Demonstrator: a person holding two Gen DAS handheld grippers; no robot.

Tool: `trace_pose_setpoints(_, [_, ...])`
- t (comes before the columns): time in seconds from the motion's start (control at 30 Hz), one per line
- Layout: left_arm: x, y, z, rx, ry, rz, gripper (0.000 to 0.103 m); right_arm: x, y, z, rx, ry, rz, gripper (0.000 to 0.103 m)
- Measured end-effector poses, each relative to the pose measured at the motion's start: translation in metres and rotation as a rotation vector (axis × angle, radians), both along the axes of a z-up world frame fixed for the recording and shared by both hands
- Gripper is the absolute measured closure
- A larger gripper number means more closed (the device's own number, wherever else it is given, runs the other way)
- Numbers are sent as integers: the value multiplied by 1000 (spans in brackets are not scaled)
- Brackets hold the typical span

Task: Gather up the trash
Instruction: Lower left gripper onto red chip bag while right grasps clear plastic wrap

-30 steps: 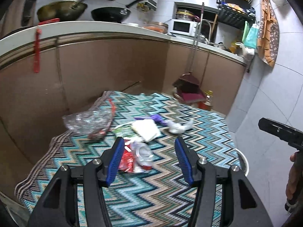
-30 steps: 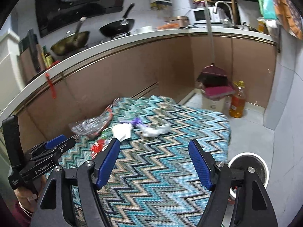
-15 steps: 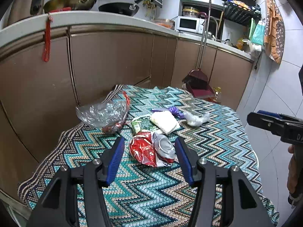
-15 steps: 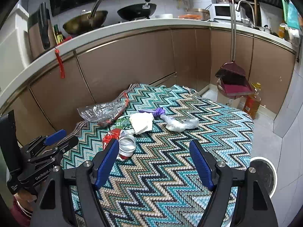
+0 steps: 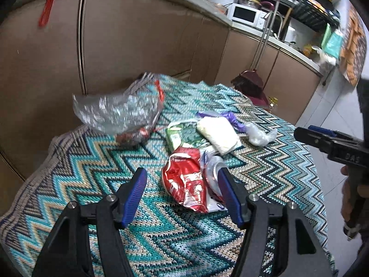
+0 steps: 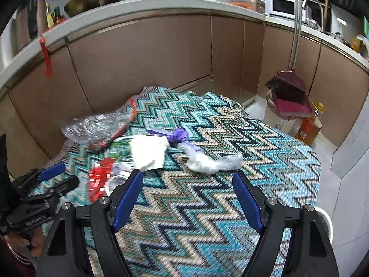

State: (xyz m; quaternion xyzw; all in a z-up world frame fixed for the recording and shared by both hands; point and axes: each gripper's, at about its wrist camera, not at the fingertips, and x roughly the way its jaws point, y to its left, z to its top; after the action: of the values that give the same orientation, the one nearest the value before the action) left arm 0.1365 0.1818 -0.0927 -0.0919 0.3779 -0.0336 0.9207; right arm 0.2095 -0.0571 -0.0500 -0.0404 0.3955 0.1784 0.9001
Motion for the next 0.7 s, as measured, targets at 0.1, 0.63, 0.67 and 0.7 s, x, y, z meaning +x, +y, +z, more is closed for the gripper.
trace_pose_setpoints(0.1, [9, 10, -16, -54, 48, -6, 41, 17, 3, -12, -32, 13, 17, 24])
trace_pose_setpoints(0.63, [46, 14, -53, -212, 150, -39, 41, 72, 24, -58, -111, 60, 88, 24])
trace_pose_setpoints(0.67, [47, 14, -53, -223, 148, -41, 41, 74, 24, -61, -116, 65, 89, 24])
trace_pose_setpoints(0.7, [47, 14, -54, -232, 147, -45, 42, 75, 24, -63, -119, 70, 91, 24])
